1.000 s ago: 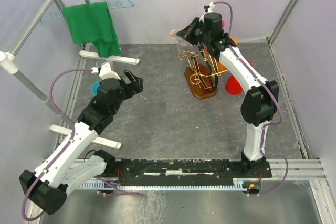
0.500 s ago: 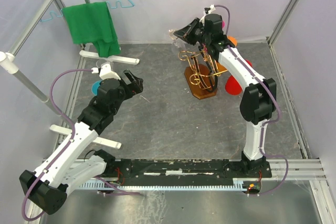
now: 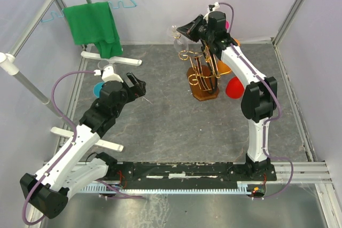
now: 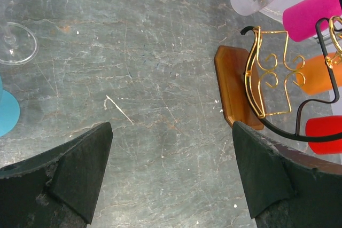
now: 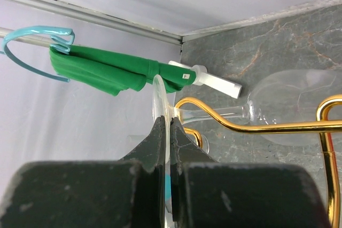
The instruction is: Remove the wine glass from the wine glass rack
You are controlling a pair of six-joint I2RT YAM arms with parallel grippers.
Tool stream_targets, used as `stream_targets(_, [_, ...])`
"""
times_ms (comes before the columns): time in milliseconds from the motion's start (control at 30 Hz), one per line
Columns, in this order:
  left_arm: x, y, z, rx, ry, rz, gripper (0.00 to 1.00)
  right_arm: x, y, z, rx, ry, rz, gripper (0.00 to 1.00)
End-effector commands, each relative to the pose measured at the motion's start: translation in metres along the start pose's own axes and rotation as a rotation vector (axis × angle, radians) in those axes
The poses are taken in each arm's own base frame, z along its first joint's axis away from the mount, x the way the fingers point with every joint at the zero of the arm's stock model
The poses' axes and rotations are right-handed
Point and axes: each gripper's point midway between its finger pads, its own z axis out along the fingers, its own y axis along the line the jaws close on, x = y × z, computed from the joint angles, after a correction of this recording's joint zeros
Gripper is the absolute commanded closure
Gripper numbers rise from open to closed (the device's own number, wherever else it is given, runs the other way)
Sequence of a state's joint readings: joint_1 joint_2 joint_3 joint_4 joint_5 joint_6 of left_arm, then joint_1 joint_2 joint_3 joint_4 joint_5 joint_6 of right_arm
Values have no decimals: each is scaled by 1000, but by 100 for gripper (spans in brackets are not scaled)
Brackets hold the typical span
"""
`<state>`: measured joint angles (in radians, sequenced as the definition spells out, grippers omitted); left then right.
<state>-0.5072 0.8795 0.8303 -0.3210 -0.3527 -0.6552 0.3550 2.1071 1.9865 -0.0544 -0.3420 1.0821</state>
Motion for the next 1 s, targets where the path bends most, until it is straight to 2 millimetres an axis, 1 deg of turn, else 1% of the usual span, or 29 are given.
stream_targets(0, [-1,-5,-3,32,3,3,1,-27,37,-7,-69,-86,-69,99])
stream_targets(100, [0,-5,-3,30,5,2,1,-29,31,-10,-51,-91,-74,99])
stream_targets(133, [0,-5,-3,30,4,1,1,-32,33,-14,-52,-104,-80,99])
stream_targets(167, [0,-4,-3,29,3,1,1,-32,28,-15,-41,-107,-80,99])
stream_targets(300, [2,-4,-3,30,7,2,1,-35,26,-24,-43,-101,-82,99])
stream_targets(433, [-1,1,-4,1,0,-13,1,-40,23,-40,-31,-112,-102,99])
stream_targets(533, [-2,4,-4,-24,-2,-11,1,-48,22,-54,-16,-115,-129,99])
stream_targets(667, [-5,2,-6,-20,4,-4,1,-52,25,-72,-34,-103,-139,99])
stream_targets(800, [-9,-3,-8,-15,6,-11,1,-49,32,-87,-50,-83,-151,99])
stream_targets(967, [-10,-9,-8,14,12,-12,1,-44,40,-96,-76,-59,-146,99])
